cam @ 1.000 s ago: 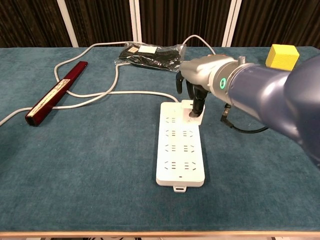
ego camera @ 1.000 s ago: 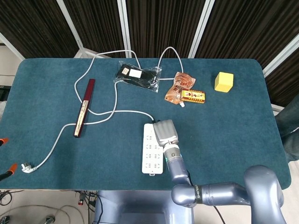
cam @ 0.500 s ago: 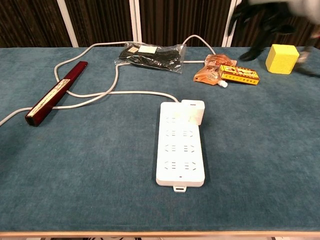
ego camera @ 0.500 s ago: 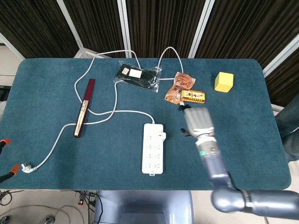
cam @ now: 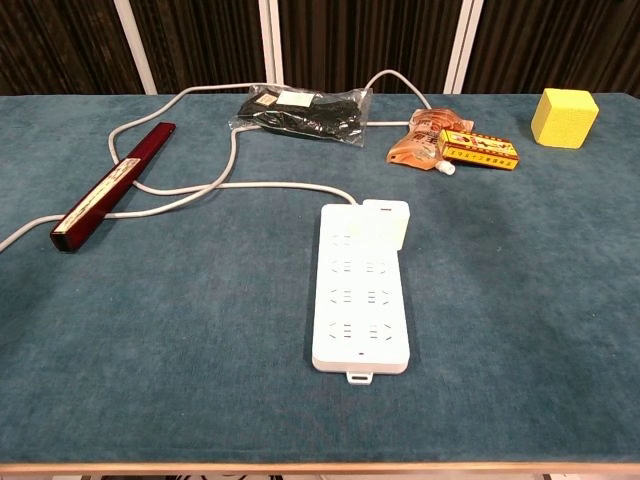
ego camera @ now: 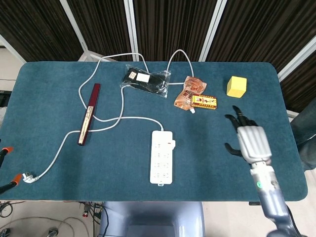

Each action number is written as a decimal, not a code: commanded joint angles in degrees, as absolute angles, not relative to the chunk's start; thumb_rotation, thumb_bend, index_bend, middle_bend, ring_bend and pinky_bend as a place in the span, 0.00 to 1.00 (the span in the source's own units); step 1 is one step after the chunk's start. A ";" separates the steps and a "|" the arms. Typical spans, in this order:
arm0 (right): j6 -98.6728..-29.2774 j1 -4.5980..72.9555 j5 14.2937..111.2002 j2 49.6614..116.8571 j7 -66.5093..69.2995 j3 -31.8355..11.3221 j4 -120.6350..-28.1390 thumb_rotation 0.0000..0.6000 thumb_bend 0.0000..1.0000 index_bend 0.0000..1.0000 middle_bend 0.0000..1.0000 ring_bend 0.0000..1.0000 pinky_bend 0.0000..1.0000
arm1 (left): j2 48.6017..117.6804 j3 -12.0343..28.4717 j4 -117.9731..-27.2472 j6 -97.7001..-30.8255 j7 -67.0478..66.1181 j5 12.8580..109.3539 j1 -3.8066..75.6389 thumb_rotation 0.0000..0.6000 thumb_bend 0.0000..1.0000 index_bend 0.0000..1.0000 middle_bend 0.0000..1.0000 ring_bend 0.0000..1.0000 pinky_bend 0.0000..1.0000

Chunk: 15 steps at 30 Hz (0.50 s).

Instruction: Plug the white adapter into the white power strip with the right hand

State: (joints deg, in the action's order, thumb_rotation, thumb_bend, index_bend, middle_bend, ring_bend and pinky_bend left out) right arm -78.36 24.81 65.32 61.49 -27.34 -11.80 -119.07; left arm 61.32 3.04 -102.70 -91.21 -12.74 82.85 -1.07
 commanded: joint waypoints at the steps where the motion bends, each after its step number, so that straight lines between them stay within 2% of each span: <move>1: -93.77 10.67 87.69 66.98 -20.14 -0.20 -102.57 1.00 0.32 0.18 0.03 0.19 0.28 | 61.46 3.07 -102.34 -91.32 -12.35 83.17 -1.02 1.00 0.19 0.21 0.00 0.00 0.12; 9: -94.57 7.73 90.10 68.01 -17.18 1.85 -96.95 1.00 0.32 0.19 0.03 0.17 0.26 | 61.63 3.37 -101.47 -91.65 -10.97 83.35 -1.01 1.00 0.19 0.20 0.00 0.00 0.10; 15: -92.08 7.57 90.46 67.52 -16.99 2.33 -96.11 1.00 0.32 0.18 0.03 0.17 0.26 | 61.73 3.46 -100.93 -91.43 -10.46 83.34 -0.87 1.00 0.19 0.20 0.00 0.00 0.10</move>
